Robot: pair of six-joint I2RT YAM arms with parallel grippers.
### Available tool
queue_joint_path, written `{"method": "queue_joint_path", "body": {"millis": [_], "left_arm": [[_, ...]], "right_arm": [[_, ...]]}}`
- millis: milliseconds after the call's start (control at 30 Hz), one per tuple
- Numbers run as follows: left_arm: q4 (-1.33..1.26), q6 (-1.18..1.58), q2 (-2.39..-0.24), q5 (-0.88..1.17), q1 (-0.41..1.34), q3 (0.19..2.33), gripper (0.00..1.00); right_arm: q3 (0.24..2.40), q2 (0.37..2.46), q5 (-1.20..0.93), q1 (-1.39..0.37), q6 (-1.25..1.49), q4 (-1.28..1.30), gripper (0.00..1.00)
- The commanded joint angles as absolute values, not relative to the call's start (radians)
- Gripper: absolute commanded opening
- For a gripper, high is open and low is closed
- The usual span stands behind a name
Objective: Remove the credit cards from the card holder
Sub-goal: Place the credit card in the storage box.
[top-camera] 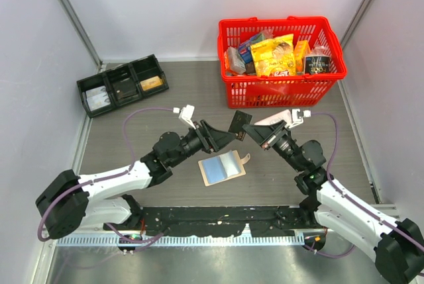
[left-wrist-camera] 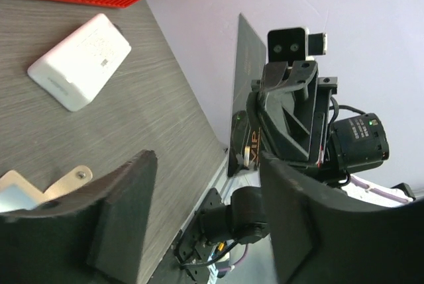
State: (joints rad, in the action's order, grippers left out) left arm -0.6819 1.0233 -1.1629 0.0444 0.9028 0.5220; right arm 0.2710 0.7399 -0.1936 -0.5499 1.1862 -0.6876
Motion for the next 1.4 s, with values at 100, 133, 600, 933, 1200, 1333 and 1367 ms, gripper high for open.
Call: {"method": "queue_joint_path", "body": {"millis": [100,133,600,933,1200,1333,1367], "left_arm": [[-0.894,1.054,-1.200,0.054,0.923,0.535,0.38],[-0.909,1.054,-1.201,0.054,0.923,0.532,0.31],[-0.351,0.838,-0.981,0.084,0.900,0.584,0.00],[0.389,0.345,-0.767,0.150,0.900,0.837,0.00],[0.644,0.124,-0.830,0.331,0.900,0.997,0.00],[0.649,0.103,-0.873,0.388,0.900,1.026,0.00],[0.649,0.098,-0.885,0.403,0.900,1.031,0.00]], "right_arm": [[0.238,0.701,-0.118,-0.609,1.190,-0.765,0.01],[0.235,0.704,-0.117,-0.614,1.189,-0.768,0.01],[0.389,0.673,-0.241,-0.620,0.882,-0.435,0.59],[0.666,0.712,-0.459,-0.618,0.342,-0.042,0.78],[0.782,0.816,-0.767,-0.618,0.134,0.057,0.77],[0.802,0.856,-0.864,-0.626,0.103,0.052,0.75],[0.804,0.859,-0.873,-0.627,0.101,0.046,0.75]]}}
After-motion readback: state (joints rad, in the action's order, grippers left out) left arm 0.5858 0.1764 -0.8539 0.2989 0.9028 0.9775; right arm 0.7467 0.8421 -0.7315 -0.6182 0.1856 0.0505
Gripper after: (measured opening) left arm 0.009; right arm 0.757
